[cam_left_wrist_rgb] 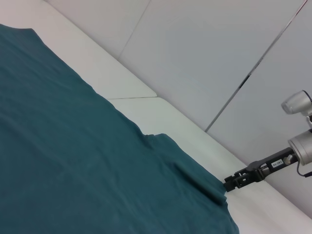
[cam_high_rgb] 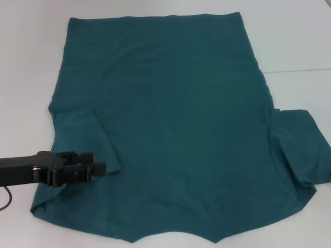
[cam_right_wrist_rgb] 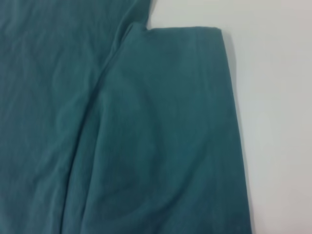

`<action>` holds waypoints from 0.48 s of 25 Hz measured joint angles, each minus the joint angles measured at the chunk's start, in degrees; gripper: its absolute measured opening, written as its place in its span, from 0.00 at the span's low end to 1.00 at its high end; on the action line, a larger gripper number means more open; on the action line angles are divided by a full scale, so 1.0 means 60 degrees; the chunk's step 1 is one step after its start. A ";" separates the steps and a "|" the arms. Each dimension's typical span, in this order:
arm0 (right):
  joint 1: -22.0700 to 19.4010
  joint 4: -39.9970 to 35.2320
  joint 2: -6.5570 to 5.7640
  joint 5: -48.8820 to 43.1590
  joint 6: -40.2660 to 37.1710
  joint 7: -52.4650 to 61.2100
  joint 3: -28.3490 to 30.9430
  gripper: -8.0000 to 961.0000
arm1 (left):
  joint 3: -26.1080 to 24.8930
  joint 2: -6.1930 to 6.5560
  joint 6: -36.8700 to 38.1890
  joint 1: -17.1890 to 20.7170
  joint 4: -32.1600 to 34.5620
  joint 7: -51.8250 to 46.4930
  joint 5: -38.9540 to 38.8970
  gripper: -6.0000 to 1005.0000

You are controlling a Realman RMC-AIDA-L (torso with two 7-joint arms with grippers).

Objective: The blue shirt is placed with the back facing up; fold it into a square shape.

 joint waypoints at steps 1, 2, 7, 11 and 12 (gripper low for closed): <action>-0.0001 0.0001 0.0013 -0.0012 0.0012 0.0000 -0.0003 0.59 | 0.0000 0.0000 0.0004 0.0000 0.0000 0.0009 0.0000 0.70; -0.0001 0.0003 0.0025 -0.0017 0.0038 0.0000 -0.0007 0.60 | 0.0000 -0.0005 0.0005 0.0000 0.0000 0.0020 0.0000 0.70; -0.0001 0.0020 0.0046 -0.0022 0.0050 0.0000 -0.0063 0.60 | 0.0000 -0.0016 0.0017 0.0004 -0.0026 0.0034 0.0000 0.70; -0.0001 0.0080 0.0052 -0.0033 0.0077 0.0000 -0.0098 0.60 | 0.0001 -0.0015 0.0044 0.0019 -0.0030 0.0037 0.0000 0.70; 0.0000 0.0115 0.0050 -0.0036 0.0113 0.0000 -0.0101 0.60 | 0.0000 -0.0015 0.0050 0.0023 -0.0030 0.0038 0.0000 0.70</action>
